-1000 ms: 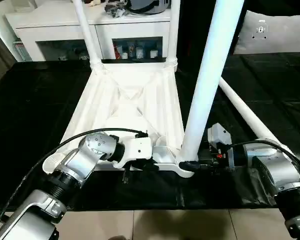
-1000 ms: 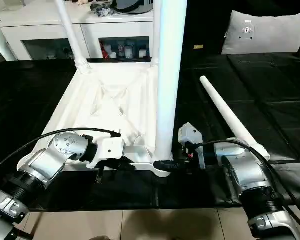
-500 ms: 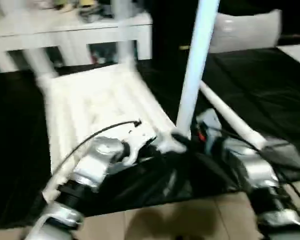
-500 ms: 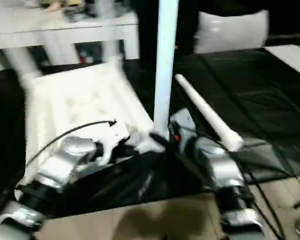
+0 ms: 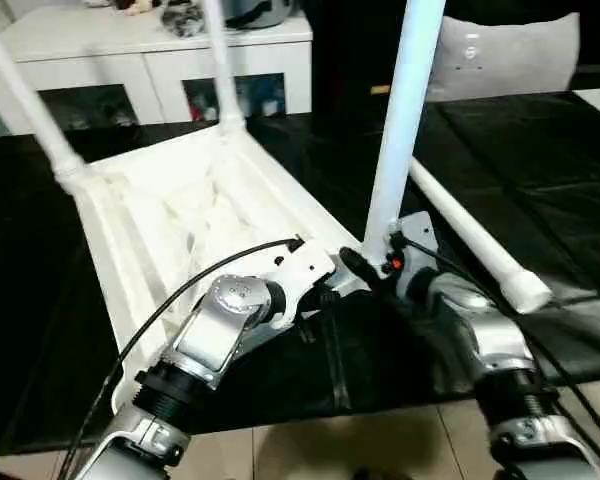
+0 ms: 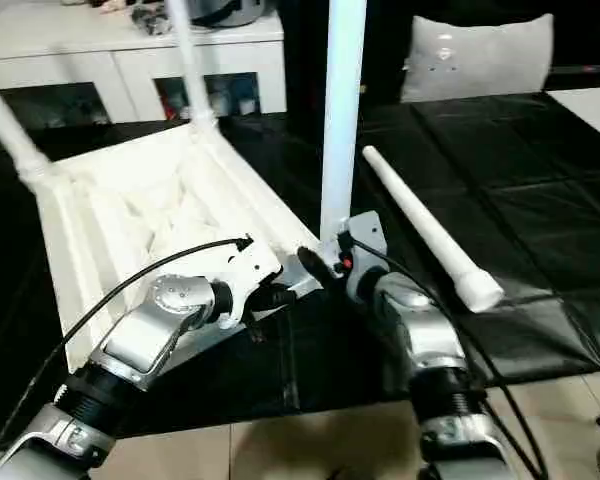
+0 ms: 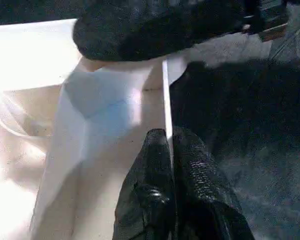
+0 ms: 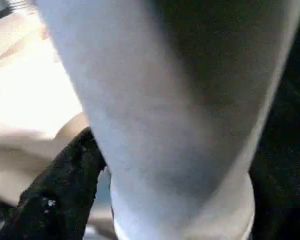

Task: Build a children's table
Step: Rotate leg to tighten

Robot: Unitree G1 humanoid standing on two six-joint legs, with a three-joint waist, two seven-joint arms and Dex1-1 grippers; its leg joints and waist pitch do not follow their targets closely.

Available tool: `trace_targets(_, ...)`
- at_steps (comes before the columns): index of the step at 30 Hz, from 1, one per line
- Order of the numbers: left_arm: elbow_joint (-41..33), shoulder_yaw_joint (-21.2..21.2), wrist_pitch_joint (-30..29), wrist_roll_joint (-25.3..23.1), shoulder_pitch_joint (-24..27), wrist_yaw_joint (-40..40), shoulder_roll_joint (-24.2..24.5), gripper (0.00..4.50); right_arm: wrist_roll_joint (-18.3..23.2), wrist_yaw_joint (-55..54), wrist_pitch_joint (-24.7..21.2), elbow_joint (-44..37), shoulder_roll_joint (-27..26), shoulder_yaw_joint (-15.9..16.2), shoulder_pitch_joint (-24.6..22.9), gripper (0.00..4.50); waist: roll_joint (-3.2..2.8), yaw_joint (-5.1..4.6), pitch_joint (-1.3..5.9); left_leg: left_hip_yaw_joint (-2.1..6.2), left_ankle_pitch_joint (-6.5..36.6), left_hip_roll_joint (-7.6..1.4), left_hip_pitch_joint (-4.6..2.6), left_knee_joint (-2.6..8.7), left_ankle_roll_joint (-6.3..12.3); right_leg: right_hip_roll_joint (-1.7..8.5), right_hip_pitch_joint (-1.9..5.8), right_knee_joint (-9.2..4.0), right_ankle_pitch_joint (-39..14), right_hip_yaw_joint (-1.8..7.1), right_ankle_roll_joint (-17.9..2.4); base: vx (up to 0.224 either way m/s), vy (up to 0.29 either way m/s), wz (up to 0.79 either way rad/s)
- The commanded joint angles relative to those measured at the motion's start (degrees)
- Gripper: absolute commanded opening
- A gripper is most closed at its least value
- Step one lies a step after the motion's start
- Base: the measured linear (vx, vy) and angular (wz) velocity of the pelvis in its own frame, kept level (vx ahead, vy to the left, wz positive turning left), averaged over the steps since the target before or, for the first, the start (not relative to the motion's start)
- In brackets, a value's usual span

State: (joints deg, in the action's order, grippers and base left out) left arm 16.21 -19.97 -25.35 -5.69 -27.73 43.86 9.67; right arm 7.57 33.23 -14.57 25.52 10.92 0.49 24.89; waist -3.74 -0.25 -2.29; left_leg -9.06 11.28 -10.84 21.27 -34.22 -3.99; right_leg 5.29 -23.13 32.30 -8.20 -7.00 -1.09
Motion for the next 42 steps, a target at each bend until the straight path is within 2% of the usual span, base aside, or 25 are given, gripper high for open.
trace_targets(1,-0.06,-0.08,2.99,-0.55,-1.53,1.19,1.54,0.0,1.01,2.16,0.64,-1.13,1.38,0.29,-0.88,4.22,0.77,0.46,3.98,0.19,7.55,-1.77,0.24,3.49,7.7,3.28,3.74,-3.31,-14.63,2.7,-10.63,0.0,0.0,0.0)
trace_targets(3,0.79,-0.27,5.09,-0.17,-1.55,3.23,3.04,0.0,2.28,6.8,1.58,-3.07,4.08,0.01,-1.71,4.47,0.76,1.1,4.01,0.11,7.27,-1.8,0.1,3.43,7.93,3.15,3.77,-3.22,-13.85,2.7,-10.84,0.0,0.0,0.0)
trace_targets(4,0.79,-0.27,5.09,-0.17,-1.55,3.23,3.04,0.0,2.28,6.8,1.58,-3.07,4.08,0.01,-1.71,4.47,0.77,1.18,4.01,0.13,7.09,-1.87,0.11,3.45,7.93,3.17,3.74,-3.09,-13.46,2.76,-10.89,0.0,0.0,0.0)
trace_targets(9,2.66,-3.45,11.04,-0.57,-1.53,10.76,8.03,0.0,3.68,19.32,4.25,-6.54,11.93,1.09,-3.11,4.47,0.53,1.53,3.72,0.15,10.19,-1.97,-0.13,3.73,7.34,3.08,3.63,-3.47,-16.6,2.74,-10.12,0.0,0.0,0.0)
trace_targets(12,3.31,-4.33,13.11,-0.42,-1.86,13.46,9.38,0.0,4.16,23.0,4.89,-6.6,14.36,1.56,-3.01,4.47,0.51,1.94,3.63,0.06,11.32,-1.96,-0.35,3.77,6.68,3.14,3.53,-3.69,-18.68,2.75,-9.93,0.0,0.0,0.0)
trace_targets(15,3.5,-6.08,17.25,0.19,-1.96,19.28,11.64,0.0,4.36,30.58,5.57,-7.56,18.18,3.92,-3.46,4.47,0.66,2.55,3.75,0.06,10.79,-2.01,-0.34,3.69,6.87,3.1,3.62,-3.52,-17.78,2.77,-10.26,0.0,0.0,0.0)
trace_targets(16,3.57,-6.67,18.59,0.27,-2.02,20.93,12.3,0.0,3.8,32.03,6.39,-7.6,19.12,4.59,-3.52,4.47,0.96,2.82,3.83,0.01,10.16,-2.17,-0.36,3.63,7.15,3.15,3.58,-3.34,-16.7,2.87,-10.46,0.0,0.0,0.0)
trace_targets(19,4.16,-7.85,20.99,0.08,-2.4,23.6,13.54,0.0,2.61,35.27,7.97,-7.1,21.07,6.4,-3.44,4.47,0.79,3.3,3.91,0.02,9.2,-2.23,-0.37,3.55,7.53,3.14,3.49,-3.0,-15.26,2.86,-11.24,0.0,0.0,0.0)
trace_targets(20,4.4,-8.22,21.63,0.05,-2.56,24.46,13.94,0.0,2.57,36.4,8.51,-6.93,21.51,6.87,-3.37,4.47,0.83,3.7,3.93,-0.08,8.93,-2.33,-0.48,3.54,7.53,3.18,3.42,-2.85,-14.47,2.99,-11.69,0.0,0.0,0.0)
trace_targets(23,4.45,-9.02,22.98,0.03,-2.82,26.58,14.87,0.0,3.5,39.65,9.11,-6.99,21.85,7.59,-3.25,4.47,0.81,4.02,3.87,-0.07,9.84,-2.36,-0.45,3.61,7.29,3.22,3.47,-2.87,-15.34,2.98,-11.67,0.0,0.0,0.0)
trace_targets(29,4.43,-9.48,24.53,0.45,-3.01,29.21,15.1,0.0,5.07,43.27,8.86,-7.3,21.38,9.2,-2.9,4.02,1.03,4.54,3.74,-0.16,10.6,-2.3,-0.43,3.66,6.6,3.28,3.44,-3.12,-18.63,3.04,-10.57,0.0,0.0,0.0)
trace_targets(32,4.97,-9.63,25.15,0.39,-3.23,29.35,14.87,0.0,4.89,43.32,9.16,-6.45,20.55,9.96,-2.34,3.71,0.91,4.8,3.71,-0.14,10.89,-2.36,-0.58,3.7,5.96,3.26,3.25,-3.31,-20.65,3.07,-9.8,0.0,0.0,0.0)
trace_targets(34,5.18,-9.69,25.38,0.42,-3.32,29.4,14.85,0.0,4.86,43.49,9.23,-6.16,20.34,10.13,-2.2,3.57,1.06,4.69,3.58,-0.14,11.47,-2.25,-0.44,3.77,5.69,3.19,3.3,-3.35,-21.49,3.03,-9.48,0.0,0.0,0.0)
trace_targets(35,5.52,-9.62,25.75,0.35,-3.43,29.6,14.75,0.0,4.53,44.03,9.47,-5.56,19.9,10.39,-1.98,3.38,0.95,4.72,3.6,-0.12,11.72,-2.23,-0.53,3.77,5.41,3.26,3.26,-3.4,-22.44,3.07,-9.22,0.0,0.0,0.0)
trace_targets(36,5.58,-9.58,25.77,0.33,-3.44,29.67,14.74,0.0,4.39,44.08,9.51,-5.41,19.74,10.47,-1.91,3.38,0.95,4.72,3.57,-0.15,11.83,-2.23,-0.54,3.79,5.37,3.23,3.21,-3.5,-22.7,3.09,-9.12,0.0,0.0,0.0)
trace_targets(42,6.04,-9.45,26.0,0.25,-3.43,29.75,14.77,0.0,4.56,44.41,9.29,-5.22,19.6,10.62,-1.72,2.91,1.11,4.81,3.75,-0.16,10.63,-2.31,-0.49,3.73,5.66,3.17,3.27,-3.16,-20.4,3.18,-9.67,0.0,0.0,0.0)
